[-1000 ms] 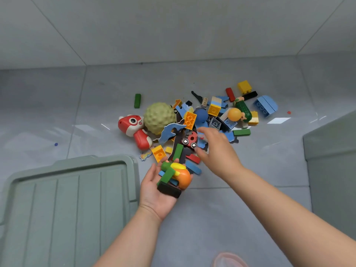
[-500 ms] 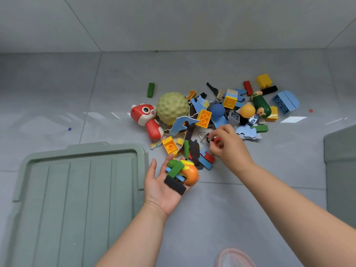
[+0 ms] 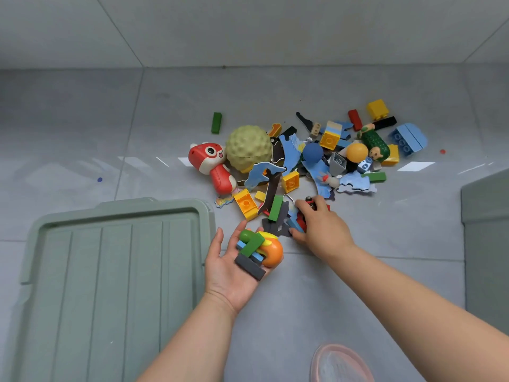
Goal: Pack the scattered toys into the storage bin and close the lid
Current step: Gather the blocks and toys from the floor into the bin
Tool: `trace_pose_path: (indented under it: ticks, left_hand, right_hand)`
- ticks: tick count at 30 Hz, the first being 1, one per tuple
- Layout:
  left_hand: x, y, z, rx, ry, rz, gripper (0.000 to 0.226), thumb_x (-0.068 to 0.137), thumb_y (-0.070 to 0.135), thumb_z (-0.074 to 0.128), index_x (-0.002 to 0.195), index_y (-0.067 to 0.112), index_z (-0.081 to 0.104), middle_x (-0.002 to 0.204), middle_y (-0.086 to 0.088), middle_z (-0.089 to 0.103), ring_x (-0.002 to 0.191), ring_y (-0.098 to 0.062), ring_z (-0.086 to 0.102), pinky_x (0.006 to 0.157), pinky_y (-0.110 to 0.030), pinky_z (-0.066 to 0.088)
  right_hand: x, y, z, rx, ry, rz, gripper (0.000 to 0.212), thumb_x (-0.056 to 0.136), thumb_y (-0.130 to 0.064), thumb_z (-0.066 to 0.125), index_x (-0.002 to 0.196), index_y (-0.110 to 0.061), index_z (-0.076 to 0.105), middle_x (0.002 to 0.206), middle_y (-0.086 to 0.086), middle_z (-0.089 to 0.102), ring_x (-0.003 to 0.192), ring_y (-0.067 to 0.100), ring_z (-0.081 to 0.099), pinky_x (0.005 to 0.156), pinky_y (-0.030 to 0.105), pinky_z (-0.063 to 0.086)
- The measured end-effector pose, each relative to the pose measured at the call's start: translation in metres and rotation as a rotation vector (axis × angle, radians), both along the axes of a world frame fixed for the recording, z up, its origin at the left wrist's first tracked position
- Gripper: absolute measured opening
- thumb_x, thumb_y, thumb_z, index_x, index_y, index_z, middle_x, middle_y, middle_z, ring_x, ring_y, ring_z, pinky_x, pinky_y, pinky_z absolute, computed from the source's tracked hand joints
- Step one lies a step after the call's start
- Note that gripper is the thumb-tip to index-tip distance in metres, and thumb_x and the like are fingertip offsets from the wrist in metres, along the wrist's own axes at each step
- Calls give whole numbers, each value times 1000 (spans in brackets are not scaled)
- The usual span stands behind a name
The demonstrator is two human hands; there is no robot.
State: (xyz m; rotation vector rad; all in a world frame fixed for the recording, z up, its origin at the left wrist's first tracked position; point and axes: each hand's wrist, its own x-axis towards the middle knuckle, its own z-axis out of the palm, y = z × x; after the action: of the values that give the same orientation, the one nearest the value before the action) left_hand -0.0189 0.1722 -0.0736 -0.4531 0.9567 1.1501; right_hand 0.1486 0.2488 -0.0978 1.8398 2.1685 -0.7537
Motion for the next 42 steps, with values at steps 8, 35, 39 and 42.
trace_pose_path:
  ticks: [8, 35, 39, 42]
  left_hand:
    - [2, -8, -1, -11, 15, -27, 49, 87, 51, 46, 121, 19, 59, 120, -18, 63, 118, -38, 54, 107, -62, 27]
    - [186, -21, 233, 575, 9, -505, 23, 97, 30, 41, 109, 25, 60, 110, -12, 65, 96, -30, 65, 87, -43, 53]
    - [236, -46, 262, 676, -11, -715, 25, 98, 29, 40, 115, 27, 58, 108, -13, 68, 89, -26, 69, 78, -37, 58]
    - [275, -72, 269, 616, -116, -941, 33, 97, 35, 41, 126, 25, 53, 115, -14, 67, 102, -28, 67, 85, -40, 56]
  right_hand:
    - [17, 1, 11, -60, 218, -340, 34, 81, -23, 63, 109, -18, 45, 116, 9, 38, 82, 29, 47, 71, 31, 39]
    - [91, -137, 256, 852, 856, -700, 48, 80, -42, 57, 126, -43, 44, 145, -15, 30, 131, -5, 27, 107, 12, 25]
    - [125, -177, 283, 932, 1002, -962, 60, 83, -21, 62, 134, -32, 32, 133, -29, 37, 123, -13, 38, 94, 3, 33]
    - [156, -209, 282, 980, 1062, -1294, 63, 83, -19, 68, 132, -35, 33, 135, -17, 43, 120, -3, 48, 99, 17, 42]
